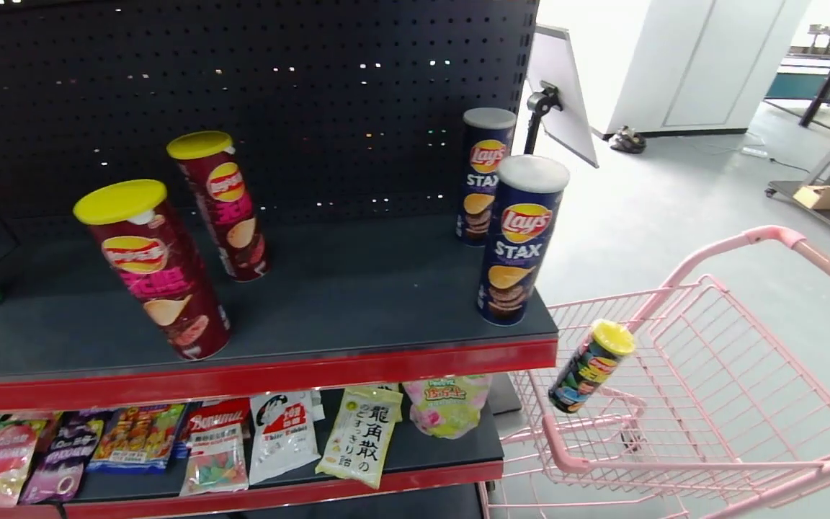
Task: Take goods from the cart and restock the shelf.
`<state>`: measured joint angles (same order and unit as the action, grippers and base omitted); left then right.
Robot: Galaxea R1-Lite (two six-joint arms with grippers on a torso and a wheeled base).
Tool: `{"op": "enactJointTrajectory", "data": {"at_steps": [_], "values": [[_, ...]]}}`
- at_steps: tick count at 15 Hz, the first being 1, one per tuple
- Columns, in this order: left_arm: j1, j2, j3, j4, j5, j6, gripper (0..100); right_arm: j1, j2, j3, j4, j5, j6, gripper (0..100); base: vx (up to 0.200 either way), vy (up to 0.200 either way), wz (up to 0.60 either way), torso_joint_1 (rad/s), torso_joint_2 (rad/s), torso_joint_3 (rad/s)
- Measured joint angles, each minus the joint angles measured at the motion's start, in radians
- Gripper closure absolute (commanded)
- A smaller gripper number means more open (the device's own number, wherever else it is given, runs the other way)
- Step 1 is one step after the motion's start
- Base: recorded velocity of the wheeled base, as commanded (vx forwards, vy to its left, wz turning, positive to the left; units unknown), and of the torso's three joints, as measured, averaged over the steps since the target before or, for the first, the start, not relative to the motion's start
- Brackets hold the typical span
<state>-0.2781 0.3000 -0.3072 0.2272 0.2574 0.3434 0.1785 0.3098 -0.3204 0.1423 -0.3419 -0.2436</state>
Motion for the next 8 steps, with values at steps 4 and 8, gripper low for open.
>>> {"op": "enactJointTrajectory", "data": {"at_steps": [4, 8], "values": [[0.002, -0.001, 0.0, -0.002, 0.0, 0.001, 0, 0.0, 0.0, 0.0, 0.0, 0.0, 0.0, 0, 0.0, 0.0, -0.45, -0.002, 0.0, 0.005], [0.002, -0.005, 0.001, 0.0, 0.0, 0.002, 0, 0.0, -0.003, 0.009, 0.0, -0.005, -0.001, 0, 0.0, 0.0, 0.0, 0.0, 0.0, 0.0]]}}
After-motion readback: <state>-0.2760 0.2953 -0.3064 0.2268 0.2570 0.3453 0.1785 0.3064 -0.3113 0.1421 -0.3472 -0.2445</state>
